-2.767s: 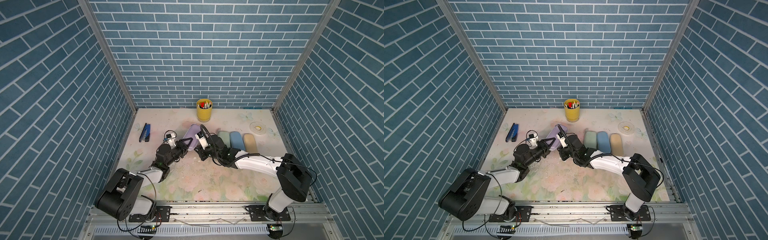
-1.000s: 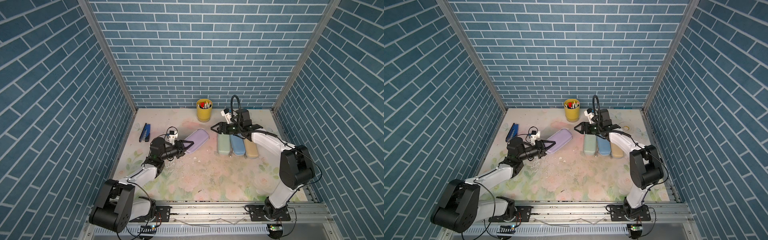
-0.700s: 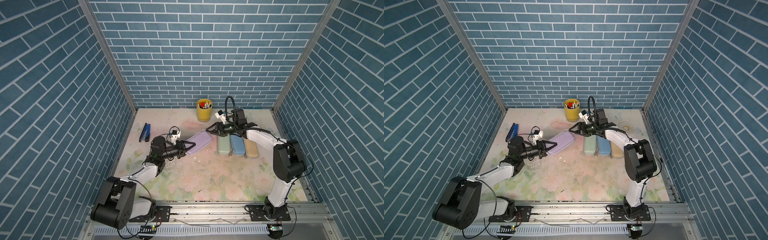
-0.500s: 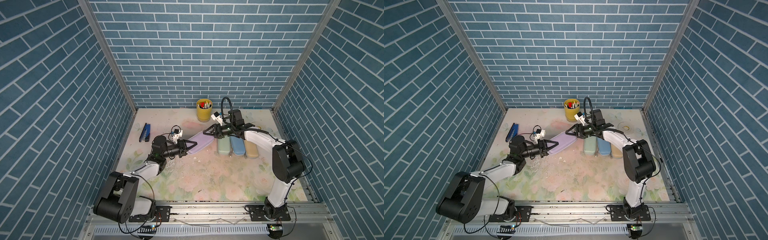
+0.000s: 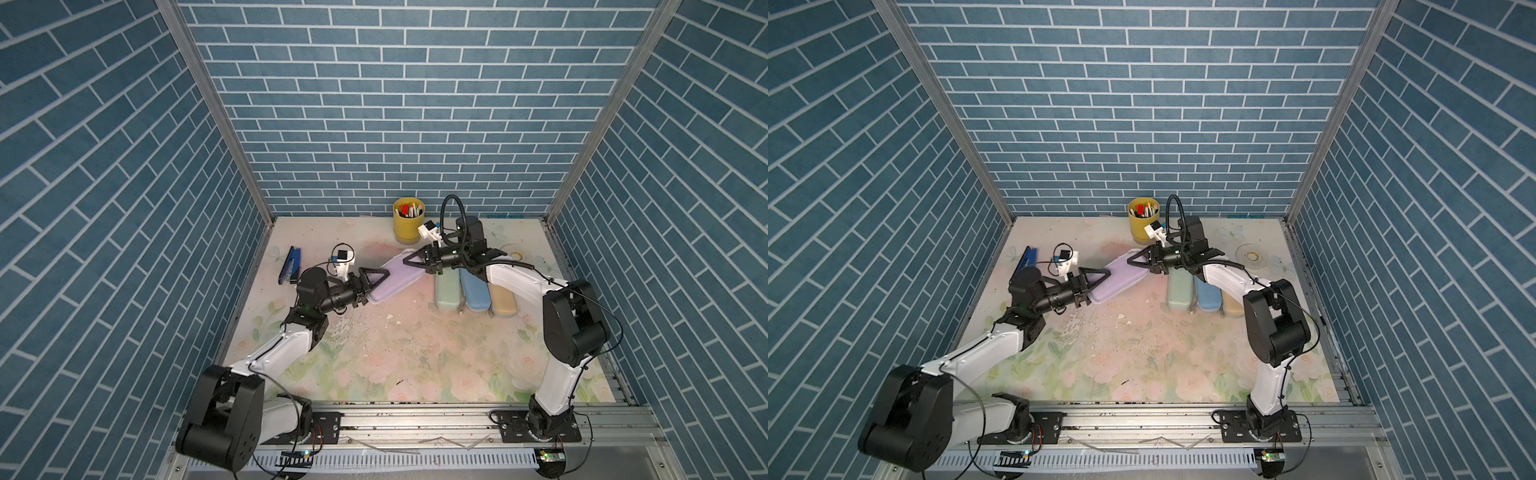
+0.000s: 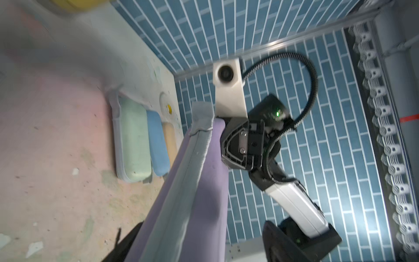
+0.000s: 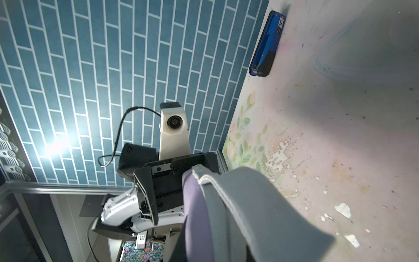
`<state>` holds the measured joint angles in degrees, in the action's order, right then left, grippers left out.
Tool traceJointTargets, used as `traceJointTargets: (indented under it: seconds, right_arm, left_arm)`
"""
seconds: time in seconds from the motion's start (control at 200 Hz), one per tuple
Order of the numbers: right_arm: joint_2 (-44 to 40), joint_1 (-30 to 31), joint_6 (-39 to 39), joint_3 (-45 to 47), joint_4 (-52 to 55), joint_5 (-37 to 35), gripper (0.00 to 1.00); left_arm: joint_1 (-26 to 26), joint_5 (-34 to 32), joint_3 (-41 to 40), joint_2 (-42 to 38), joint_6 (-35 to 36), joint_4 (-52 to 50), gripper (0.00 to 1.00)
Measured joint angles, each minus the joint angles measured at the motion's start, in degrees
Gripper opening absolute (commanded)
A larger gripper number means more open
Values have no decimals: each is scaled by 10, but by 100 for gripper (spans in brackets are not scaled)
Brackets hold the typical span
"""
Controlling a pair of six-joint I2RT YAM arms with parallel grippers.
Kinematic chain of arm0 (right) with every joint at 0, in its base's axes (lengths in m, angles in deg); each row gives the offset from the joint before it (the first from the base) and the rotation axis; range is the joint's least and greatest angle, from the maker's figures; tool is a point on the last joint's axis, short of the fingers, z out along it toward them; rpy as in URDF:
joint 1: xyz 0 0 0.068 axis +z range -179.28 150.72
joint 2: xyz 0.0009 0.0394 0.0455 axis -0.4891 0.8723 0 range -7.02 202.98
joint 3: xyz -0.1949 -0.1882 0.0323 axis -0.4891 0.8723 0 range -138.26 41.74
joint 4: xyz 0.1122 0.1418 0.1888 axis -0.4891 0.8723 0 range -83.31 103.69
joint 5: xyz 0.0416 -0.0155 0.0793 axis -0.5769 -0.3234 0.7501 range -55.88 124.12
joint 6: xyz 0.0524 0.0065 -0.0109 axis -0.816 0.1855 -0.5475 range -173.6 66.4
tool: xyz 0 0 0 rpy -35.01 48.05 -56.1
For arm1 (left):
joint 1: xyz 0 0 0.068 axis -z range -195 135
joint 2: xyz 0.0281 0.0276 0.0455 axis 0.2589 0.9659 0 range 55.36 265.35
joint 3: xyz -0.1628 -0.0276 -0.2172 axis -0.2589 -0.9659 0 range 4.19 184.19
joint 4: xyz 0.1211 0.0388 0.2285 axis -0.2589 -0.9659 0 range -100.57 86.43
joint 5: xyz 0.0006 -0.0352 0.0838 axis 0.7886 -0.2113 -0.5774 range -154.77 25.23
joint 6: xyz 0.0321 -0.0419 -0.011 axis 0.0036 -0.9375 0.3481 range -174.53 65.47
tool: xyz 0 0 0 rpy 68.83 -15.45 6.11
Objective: Put umbrellas into zippered umbrella sleeves
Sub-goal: Adjust the umbrella sleeve.
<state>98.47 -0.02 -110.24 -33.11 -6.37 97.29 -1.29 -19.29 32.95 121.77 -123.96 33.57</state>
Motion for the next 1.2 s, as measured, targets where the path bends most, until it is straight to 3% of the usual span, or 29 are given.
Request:
traceJointTargets:
  seconds: [0.105, 0.235, 0.36, 0.5, 0.71, 0.91, 0.99, 1.125, 1.2]
  right_arm:
    - [-2, 2, -92, 49, -93, -72, 11]
    - [-5, 6, -176, 122, -160, -235, 7]
    - [-5, 30, -236, 156, -178, -356, 6]
    - [-13, 89, -287, 170, -209, -434, 6]
    - [-21, 147, -337, 176, -253, -474, 6]
    - [-25, 161, -355, 177, -251, -480, 11]
    - [-28, 161, -361, 177, -250, -476, 19]
    - [-32, 157, -367, 180, -247, -464, 46]
    - [-45, 152, -363, 197, -247, -450, 50]
  left_arm:
    - [-10, -114, -57, -78, -6, -9, 90]
    - [36, -221, -98, -104, -19, -2, 92]
    - [98, -289, -105, -69, -28, 24, 92]
    - [124, -320, -104, 6, -43, 85, 92]
    - [133, -343, -92, 88, -60, 155, 87]
    - [133, -389, -90, 128, -73, 232, 66]
    - [133, -401, -90, 150, -85, 259, 57]
    - [129, -408, -94, 179, -110, 320, 43]
    - [120, -407, -101, 189, -121, 343, 35]
